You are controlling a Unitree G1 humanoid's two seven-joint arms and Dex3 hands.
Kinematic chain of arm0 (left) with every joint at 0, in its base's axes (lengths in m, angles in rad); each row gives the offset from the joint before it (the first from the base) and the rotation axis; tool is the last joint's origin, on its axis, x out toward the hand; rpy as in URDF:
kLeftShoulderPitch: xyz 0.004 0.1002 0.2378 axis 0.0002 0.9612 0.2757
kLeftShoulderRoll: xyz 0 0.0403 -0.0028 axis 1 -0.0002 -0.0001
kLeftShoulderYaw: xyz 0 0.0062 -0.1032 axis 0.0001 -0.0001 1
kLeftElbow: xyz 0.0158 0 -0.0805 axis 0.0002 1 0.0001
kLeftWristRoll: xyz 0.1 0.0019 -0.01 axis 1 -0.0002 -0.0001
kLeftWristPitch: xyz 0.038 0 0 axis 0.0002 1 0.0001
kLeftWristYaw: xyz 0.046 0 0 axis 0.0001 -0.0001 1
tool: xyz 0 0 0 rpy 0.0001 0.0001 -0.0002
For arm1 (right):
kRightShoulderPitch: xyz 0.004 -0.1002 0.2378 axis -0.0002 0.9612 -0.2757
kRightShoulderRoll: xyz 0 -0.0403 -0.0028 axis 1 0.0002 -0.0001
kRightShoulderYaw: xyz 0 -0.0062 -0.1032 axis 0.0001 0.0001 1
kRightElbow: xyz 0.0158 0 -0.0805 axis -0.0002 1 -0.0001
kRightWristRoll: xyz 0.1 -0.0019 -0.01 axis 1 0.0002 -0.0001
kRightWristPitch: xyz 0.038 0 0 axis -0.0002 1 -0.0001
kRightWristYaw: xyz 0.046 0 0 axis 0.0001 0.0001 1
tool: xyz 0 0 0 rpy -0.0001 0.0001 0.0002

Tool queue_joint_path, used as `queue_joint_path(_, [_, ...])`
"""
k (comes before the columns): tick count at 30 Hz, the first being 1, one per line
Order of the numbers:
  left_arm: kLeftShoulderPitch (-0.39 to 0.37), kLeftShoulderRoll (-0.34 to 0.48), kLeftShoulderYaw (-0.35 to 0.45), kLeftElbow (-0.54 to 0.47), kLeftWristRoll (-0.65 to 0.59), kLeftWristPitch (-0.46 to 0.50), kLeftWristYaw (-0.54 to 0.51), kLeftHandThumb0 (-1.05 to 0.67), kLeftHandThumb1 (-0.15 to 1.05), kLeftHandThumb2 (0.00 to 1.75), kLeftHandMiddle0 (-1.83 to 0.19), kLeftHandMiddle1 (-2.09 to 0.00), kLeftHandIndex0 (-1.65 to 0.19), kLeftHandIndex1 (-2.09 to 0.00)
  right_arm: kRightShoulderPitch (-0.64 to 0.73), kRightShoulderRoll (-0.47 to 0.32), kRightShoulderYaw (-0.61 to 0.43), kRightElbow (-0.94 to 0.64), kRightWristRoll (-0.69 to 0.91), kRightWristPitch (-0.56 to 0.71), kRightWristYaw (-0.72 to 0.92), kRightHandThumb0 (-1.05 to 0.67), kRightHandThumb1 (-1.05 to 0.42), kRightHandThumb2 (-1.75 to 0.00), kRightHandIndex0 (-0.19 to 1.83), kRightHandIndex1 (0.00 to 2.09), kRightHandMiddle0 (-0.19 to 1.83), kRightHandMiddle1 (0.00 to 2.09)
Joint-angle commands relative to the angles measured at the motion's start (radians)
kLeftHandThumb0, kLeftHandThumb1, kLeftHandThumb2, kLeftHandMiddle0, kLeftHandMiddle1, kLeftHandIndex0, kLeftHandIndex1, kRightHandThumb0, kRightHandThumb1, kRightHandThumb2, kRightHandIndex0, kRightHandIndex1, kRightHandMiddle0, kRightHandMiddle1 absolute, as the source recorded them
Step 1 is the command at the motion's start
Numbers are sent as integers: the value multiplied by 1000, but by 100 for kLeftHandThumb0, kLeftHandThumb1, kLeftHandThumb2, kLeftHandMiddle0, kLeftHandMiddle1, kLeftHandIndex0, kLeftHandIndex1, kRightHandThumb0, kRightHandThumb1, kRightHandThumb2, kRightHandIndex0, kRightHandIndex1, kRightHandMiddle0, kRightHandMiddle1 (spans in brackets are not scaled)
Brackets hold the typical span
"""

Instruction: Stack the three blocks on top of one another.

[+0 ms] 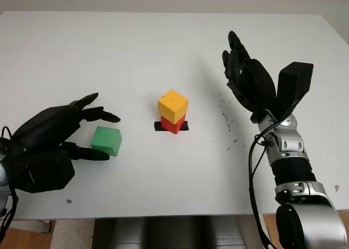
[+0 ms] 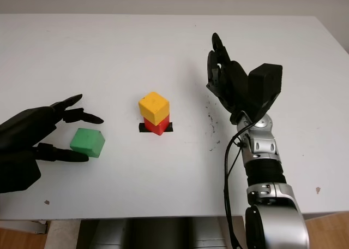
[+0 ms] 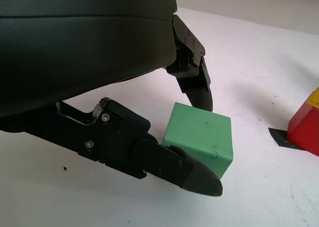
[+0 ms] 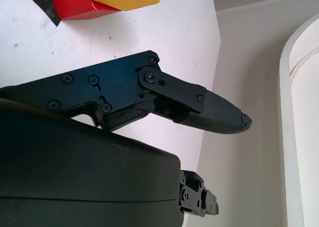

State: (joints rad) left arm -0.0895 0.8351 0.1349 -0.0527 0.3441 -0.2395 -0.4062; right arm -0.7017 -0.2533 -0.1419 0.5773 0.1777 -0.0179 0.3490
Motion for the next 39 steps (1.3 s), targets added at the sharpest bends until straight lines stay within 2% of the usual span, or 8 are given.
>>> queue_joint_path(1, [1, -5, -4, 16, -10, -20, 8, -63, 95, 6, -8, -6, -25, -100, -9, -14, -13, -10, 8, 1, 4, -67, -105, -79, -19, 0, -19, 0])
queue_joint_path(11, [5, -2, -11, 25, 13, -13, 5, -56, 100, 6, -10, -6, -26, -120, -12, -20, -15, -25, 16, 17, 23, -64, -105, -79, -19, 0, -19, 0])
queue_joint_path(19, [8, -1, -17, 29, 89, -39, 58, -60, 95, 5, -12, -6, -25, -111, -9, -16, -12, -18, 13, 7, 20, -64, -105, -77, -19, 0, -19, 0])
queue_joint_path(23, [11, -25, -7, 31, 75, -54, 93, -51, 98, 6, -16, -6, -26, -138, -8, -19, -3, -16, 1, 7, 20, -64, -105, -78, -19, 0, -19, 0])
queue_joint_path(25, [10, -57, 8, 25, 35, -61, 121, -45, 100, 6, -21, -7, -21, -152, -6, -20, 2, -11, -9, -1, 19, -65, -105, -78, -19, 0, -19, 0])
queue_joint_path(30, [-4, -134, 43, -10, -131, -32, 120, -39, 100, 6, -28, -9, -19, -162, 2, -11, 1, -12, -10, -4, 22, -64, -105, -78, -19, 0, -19, 0])
queue_joint_path(35, [-42, -145, 60, -86, -263, 73, 56, -42, 104, 8, -28, -8, -9, -177, 14, -7, 9, -23, -5, 0, 42, -61, -105, -79, -19, 0, -19, 0])
queue_joint_path(39, [-80, -146, 72, -141, -355, 188, 10, -45, 104, 7, -31, -8, -14, -175, 18, 3, 9, -21, 1, -4, 46, -58, -105, -80, -19, 0, -19, 0])
